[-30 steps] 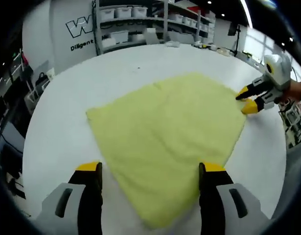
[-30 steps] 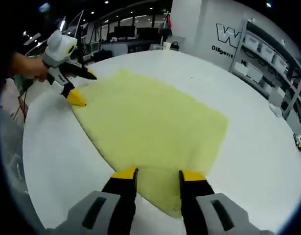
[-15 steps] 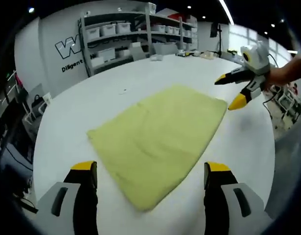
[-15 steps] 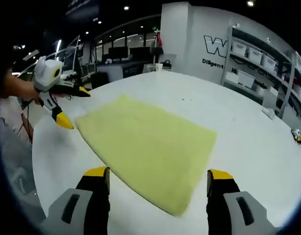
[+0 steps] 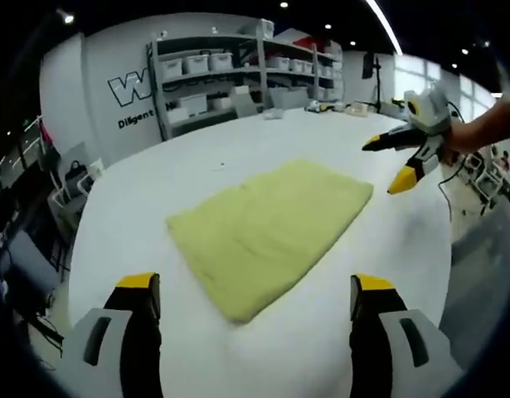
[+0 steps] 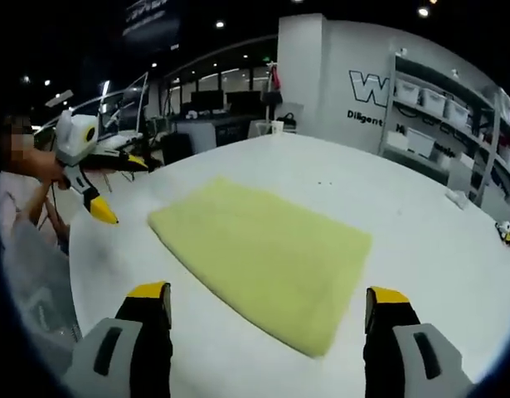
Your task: Fold the garment on the visible template until the final outline fits inside the template.
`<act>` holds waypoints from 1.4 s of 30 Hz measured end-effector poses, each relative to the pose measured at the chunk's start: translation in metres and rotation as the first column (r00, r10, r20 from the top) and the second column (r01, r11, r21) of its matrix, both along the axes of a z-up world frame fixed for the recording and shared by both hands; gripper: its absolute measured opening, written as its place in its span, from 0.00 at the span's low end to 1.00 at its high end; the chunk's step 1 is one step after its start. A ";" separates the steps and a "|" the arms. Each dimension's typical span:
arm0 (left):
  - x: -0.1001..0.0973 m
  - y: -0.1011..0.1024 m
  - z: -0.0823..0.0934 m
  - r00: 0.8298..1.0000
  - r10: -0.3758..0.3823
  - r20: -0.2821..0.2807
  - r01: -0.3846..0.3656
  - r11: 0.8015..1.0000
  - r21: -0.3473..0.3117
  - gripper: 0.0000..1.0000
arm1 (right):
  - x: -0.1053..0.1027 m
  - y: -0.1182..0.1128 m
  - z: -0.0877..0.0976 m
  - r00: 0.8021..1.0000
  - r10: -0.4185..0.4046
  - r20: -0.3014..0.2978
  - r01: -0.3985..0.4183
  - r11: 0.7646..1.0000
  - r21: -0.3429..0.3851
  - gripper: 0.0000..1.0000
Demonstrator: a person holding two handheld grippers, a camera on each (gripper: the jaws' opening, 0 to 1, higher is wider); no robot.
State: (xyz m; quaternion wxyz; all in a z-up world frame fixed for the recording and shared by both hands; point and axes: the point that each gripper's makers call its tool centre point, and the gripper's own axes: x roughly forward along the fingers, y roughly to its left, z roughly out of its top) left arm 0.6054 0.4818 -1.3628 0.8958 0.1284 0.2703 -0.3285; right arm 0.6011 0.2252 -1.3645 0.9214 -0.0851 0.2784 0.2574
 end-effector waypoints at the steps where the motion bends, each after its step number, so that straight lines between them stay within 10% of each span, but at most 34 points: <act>1: -0.002 0.001 -0.001 1.000 0.002 -0.002 -0.002 1.000 -0.002 0.93 | -0.003 0.000 0.002 1.000 -0.008 0.002 0.008 1.000 0.010 0.98; 14: -0.033 0.006 -0.001 0.997 0.074 0.018 -0.073 0.996 -0.047 0.98 | -0.026 -0.016 0.020 0.988 -0.079 0.132 0.074 0.996 0.039 0.99; 42: -0.068 0.001 -0.016 0.984 0.175 0.031 -0.171 0.980 -0.099 0.99 | -0.079 -0.029 -0.015 0.987 -0.147 0.063 0.140 0.985 0.102 0.99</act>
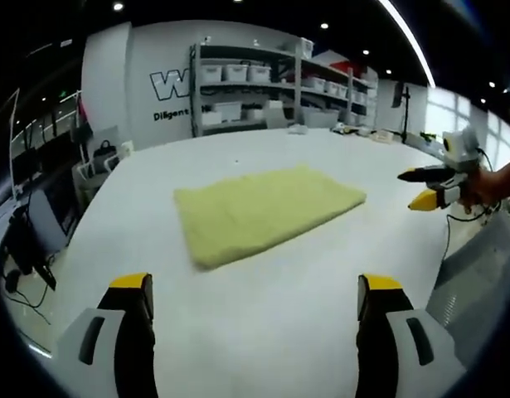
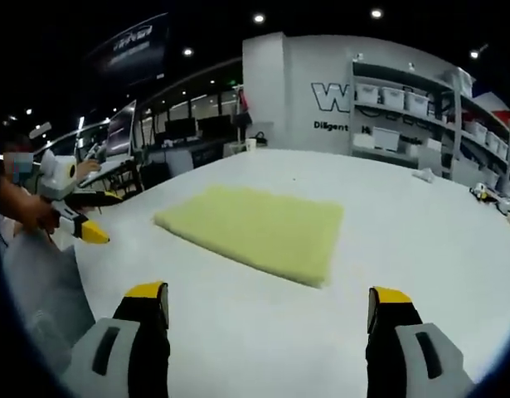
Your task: Fold the garment on the visible template until the final outline fits inside the template.
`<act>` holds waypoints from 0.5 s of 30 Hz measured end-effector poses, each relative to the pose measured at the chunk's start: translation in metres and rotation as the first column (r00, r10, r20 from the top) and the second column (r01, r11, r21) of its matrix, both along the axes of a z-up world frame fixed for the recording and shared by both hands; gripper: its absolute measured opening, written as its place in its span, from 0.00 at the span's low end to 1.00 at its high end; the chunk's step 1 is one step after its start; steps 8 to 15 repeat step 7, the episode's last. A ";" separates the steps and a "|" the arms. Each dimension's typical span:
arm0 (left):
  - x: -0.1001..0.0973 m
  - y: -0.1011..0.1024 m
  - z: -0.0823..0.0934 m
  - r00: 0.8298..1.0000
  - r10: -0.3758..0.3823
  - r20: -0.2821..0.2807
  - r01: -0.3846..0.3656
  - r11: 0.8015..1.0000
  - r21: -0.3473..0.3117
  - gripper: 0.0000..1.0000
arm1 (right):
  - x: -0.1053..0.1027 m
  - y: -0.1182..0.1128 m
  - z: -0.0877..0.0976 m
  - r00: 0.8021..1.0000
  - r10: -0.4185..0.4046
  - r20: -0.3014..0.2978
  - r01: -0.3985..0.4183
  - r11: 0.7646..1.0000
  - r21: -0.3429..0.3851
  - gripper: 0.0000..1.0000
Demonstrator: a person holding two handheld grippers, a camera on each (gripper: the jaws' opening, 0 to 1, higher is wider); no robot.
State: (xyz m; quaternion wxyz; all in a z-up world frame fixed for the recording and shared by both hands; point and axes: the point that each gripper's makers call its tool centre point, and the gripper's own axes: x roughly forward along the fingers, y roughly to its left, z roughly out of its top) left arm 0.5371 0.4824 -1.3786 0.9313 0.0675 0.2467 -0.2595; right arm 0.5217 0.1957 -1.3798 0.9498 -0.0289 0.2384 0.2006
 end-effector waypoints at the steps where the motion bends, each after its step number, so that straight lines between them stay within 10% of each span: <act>1: 0.000 0.000 0.000 1.000 0.001 0.002 -0.001 1.000 0.003 0.98 | 0.000 0.001 -0.001 1.000 0.002 -0.001 -0.002 1.000 0.002 0.99; 15: 0.000 -0.001 -0.002 1.000 0.006 -0.005 -0.006 1.000 -0.003 0.98 | 0.000 0.004 -0.003 1.000 0.007 -0.006 -0.007 1.000 0.011 0.99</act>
